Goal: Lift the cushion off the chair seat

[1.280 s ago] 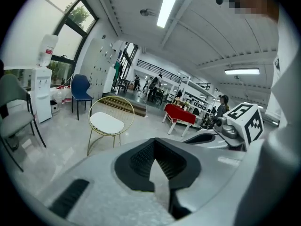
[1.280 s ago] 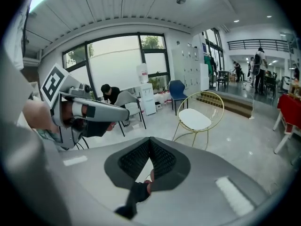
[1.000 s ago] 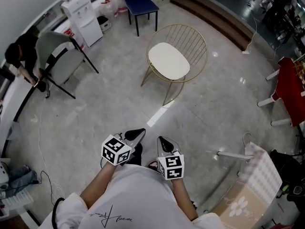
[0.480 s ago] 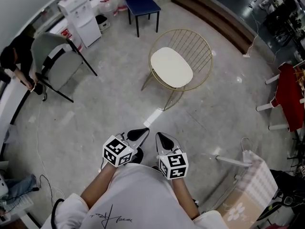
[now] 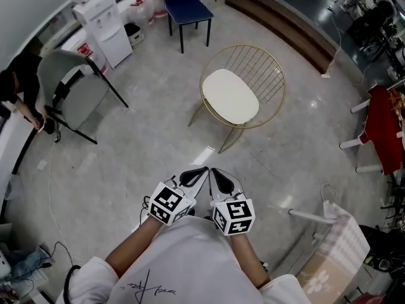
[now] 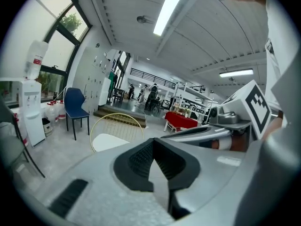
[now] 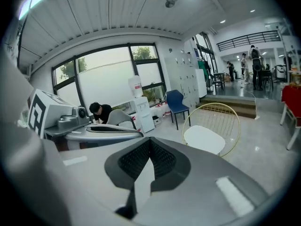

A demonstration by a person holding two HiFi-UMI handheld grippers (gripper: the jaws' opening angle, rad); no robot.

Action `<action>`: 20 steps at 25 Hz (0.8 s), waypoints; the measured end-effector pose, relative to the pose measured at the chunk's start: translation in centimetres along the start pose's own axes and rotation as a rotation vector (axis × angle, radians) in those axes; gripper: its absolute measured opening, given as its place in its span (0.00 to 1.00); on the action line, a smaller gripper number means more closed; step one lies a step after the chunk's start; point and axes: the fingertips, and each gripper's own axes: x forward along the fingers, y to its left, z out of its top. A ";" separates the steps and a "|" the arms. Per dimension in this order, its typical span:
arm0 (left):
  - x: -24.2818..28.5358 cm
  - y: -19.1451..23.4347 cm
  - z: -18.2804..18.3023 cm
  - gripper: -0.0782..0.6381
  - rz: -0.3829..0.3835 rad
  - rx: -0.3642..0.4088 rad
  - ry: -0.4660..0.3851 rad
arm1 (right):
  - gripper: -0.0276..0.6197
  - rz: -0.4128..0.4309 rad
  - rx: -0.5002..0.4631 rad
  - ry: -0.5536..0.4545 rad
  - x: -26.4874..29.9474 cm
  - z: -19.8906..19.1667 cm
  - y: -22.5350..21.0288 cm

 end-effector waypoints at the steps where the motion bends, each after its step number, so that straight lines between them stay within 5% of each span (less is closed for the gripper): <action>1: 0.2 0.3 0.3 0.10 0.014 0.001 0.004 | 0.05 -0.010 0.005 -0.002 0.3 0.3 -0.2; 9: 1.8 2.0 2.5 0.09 0.038 0.069 0.004 | 0.05 -0.050 0.012 -0.046 2.0 2.5 -1.8; 14: 4.3 3.9 3.2 0.10 0.087 0.024 -0.026 | 0.05 -0.052 0.067 -0.041 4.0 3.3 -4.1; 20: 9.6 6.7 4.3 0.11 0.041 0.037 0.033 | 0.05 -0.063 0.035 -0.015 7.3 4.9 -9.0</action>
